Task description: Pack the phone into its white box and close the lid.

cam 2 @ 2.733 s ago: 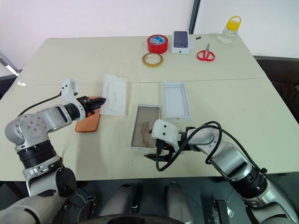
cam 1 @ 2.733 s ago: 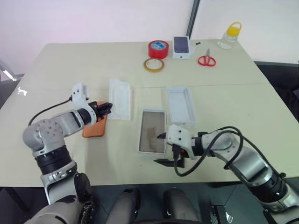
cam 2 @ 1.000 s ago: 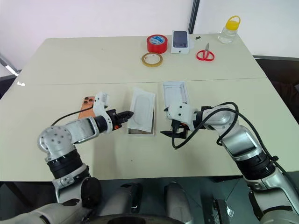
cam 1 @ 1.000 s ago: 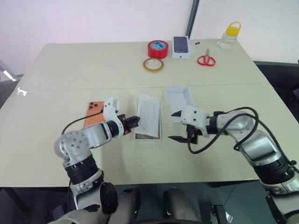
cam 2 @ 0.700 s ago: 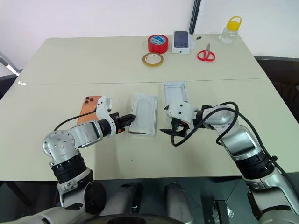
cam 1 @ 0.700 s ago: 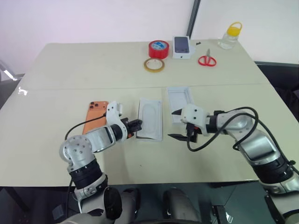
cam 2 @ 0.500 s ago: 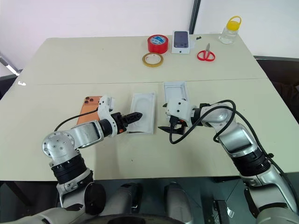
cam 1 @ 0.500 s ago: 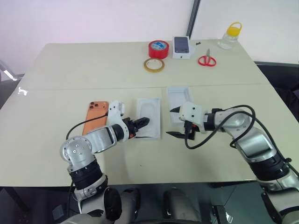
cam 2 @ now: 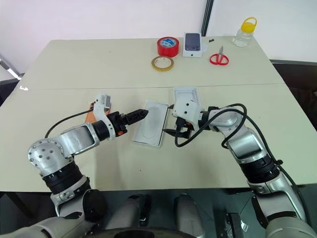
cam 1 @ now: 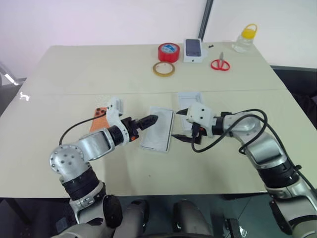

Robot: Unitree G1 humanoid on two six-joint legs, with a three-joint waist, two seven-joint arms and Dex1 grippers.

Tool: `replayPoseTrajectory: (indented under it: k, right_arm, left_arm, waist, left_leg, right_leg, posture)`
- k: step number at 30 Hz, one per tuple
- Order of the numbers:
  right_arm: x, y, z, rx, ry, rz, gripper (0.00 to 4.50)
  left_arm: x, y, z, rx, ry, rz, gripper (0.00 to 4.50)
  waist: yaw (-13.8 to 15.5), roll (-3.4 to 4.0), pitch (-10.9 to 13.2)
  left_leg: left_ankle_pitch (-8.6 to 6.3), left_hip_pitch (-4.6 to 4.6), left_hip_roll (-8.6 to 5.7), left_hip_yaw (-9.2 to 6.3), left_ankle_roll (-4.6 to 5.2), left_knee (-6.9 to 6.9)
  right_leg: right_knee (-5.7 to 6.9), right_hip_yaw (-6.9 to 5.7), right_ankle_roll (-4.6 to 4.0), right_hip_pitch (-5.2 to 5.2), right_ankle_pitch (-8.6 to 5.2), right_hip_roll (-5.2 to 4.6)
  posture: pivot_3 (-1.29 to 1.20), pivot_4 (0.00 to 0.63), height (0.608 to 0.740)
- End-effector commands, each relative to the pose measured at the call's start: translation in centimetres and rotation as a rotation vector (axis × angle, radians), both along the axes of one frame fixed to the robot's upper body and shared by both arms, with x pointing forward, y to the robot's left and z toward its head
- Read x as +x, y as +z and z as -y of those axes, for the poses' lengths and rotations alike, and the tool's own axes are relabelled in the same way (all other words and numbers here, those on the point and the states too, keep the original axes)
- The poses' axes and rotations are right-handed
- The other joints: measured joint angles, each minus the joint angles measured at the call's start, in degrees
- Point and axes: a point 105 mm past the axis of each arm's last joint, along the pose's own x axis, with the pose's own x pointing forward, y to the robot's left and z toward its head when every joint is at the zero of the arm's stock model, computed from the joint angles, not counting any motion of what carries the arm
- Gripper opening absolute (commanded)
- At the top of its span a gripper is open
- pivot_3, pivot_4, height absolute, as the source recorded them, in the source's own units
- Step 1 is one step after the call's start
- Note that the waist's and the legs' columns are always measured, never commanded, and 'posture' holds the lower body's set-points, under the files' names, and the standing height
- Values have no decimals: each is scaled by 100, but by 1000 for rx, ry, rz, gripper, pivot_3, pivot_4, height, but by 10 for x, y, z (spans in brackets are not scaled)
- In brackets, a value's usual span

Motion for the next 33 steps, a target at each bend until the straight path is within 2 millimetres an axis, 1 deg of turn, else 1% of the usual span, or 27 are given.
replayPoseTrajectory:
  k: [1,2,3,5,6,8,10,13,16,19,23,27,33]
  right_arm:
    - [14,24,-3,72,-62,51,4500]
    - [18,25,-5,91,-86,29,3924]
    - [21,26,-10,106,-104,2,3585]
    - [23,24,-22,123,-118,-46,2547]
    - [22,22,-28,122,-117,-58,2052]
    - [22,19,-39,111,-115,-79,966]
    - [27,13,-49,98,-152,-98,56]
    - [36,8,-62,66,-209,-84,56]
    - [45,3,-68,45,-262,-75,56]
    - [57,-9,-75,9,-313,-81,56]
    - [63,-18,-78,-25,-340,-82,56]
    - [65,-26,-74,-89,-356,-62,56]
    - [62,-28,-57,-165,-337,-20,56]
  left_arm:
    - [0,22,-15,33,23,110,4417]
    - [2,24,-24,58,45,131,4458]
    - [5,26,-36,121,74,158,4458]
    - [8,24,-57,285,103,213,4458]
    - [8,23,-65,358,98,247,4458]
    - [5,21,-74,444,61,327,4458]
    - [0,17,-81,504,1,391,4458]
    - [-10,8,-89,587,-80,474,4458]
    - [-17,-3,-94,626,-143,481,4458]
    - [-27,-16,-100,674,-195,478,4458]
    - [-33,-18,-101,639,-194,473,4458]
    - [-36,-23,-108,648,-172,448,4458]
    - [-39,-25,-110,646,-156,436,4458]
  waist:
    - [-38,0,0]
    - [-51,0,0]
    - [-60,1,0]
    - [-103,1,0]
    - [-106,5,-2]
    - [-91,6,-3]
    - [-49,6,-2]
    - [-11,9,-1]
    - [-3,10,0]
    - [-26,10,0]
    - [-36,12,1]
    - [-45,12,1]
    - [-21,12,1]
  left_leg:
    - [1,1,1,0,-1,-2]
    - [3,2,4,1,-5,-4]
    - [5,4,5,1,-9,-8]
    - [8,4,8,1,-14,-13]
    - [9,4,8,1,-15,-16]
    - [9,4,5,1,-16,-20]
    - [9,3,0,1,-15,-18]
    - [9,2,1,1,-15,-21]
    - [8,0,1,1,-14,-23]
    - [7,0,0,0,-11,-24]
    - [7,-1,2,0,-11,-30]
    - [7,0,2,0,-11,-30]
    - [5,1,1,0,-9,-28]
  right_leg:
    - [2,1,0,-2,0,2]
    - [6,3,0,-4,0,5]
    - [10,4,-1,-8,0,6]
    - [14,9,-3,-14,1,11]
    - [14,11,-4,-17,1,11]
    - [7,11,-4,-14,1,7]
    - [-3,12,-5,-10,1,1]
    - [-6,12,-7,-15,2,-1]
    - [-7,12,-7,-17,2,-1]
    - [-7,11,-7,-17,2,-2]
    - [-4,12,-7,-22,2,-1]
    - [-4,12,-7,-22,2,0]
    - [-3,10,-7,-22,2,0]
  posture:
    - [0,150,740]
    - [0,150,740]
    - [0,150,740]
    - [0,150,740]
    - [0,150,740]
    - [0,150,740]
    - [0,150,740]
    - [0,150,740]
    - [0,150,740]
    - [0,150,740]
    - [0,150,740]
    - [0,150,740]
    - [0,150,740]
